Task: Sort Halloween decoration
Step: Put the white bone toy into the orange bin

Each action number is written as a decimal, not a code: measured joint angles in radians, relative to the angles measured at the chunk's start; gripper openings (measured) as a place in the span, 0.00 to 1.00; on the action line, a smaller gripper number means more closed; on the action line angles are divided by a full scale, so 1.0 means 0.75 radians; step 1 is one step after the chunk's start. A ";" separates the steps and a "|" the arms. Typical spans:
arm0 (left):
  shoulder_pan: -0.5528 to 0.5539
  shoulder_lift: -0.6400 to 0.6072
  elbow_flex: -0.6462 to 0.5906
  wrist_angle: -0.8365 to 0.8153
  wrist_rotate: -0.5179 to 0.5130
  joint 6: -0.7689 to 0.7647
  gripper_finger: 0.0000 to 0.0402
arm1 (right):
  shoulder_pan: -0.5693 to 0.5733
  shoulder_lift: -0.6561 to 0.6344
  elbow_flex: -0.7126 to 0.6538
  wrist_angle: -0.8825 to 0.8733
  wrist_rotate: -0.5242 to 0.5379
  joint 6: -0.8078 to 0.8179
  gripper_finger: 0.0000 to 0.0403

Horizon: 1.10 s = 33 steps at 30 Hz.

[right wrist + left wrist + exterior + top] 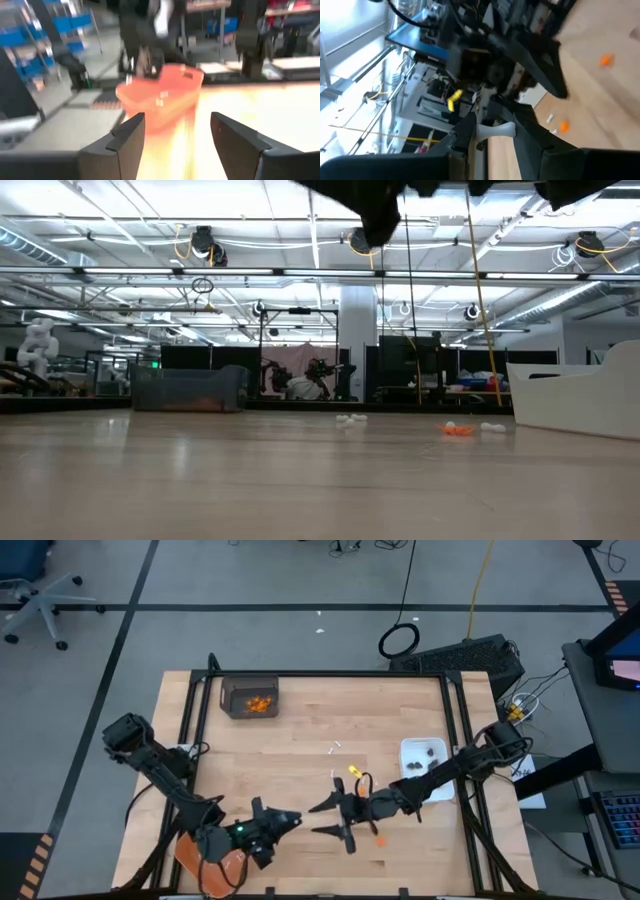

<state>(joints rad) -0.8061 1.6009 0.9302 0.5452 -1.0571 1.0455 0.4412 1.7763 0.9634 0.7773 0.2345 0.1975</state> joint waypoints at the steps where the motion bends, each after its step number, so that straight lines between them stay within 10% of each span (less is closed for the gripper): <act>1: -0.012 0.000 0.000 0.005 0.000 -0.001 0.23 | 0.009 0.000 0.000 -0.036 0.001 0.002 0.53; 33: -0.054 0.001 0.000 -0.019 0.219 0.433 0.24 | 0.070 0.001 0.000 -0.133 0.005 -0.045 0.53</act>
<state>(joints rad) -0.8467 1.6016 0.9302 0.5306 -0.8927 1.3699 0.4938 1.7771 0.9634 0.6777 0.2386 0.1638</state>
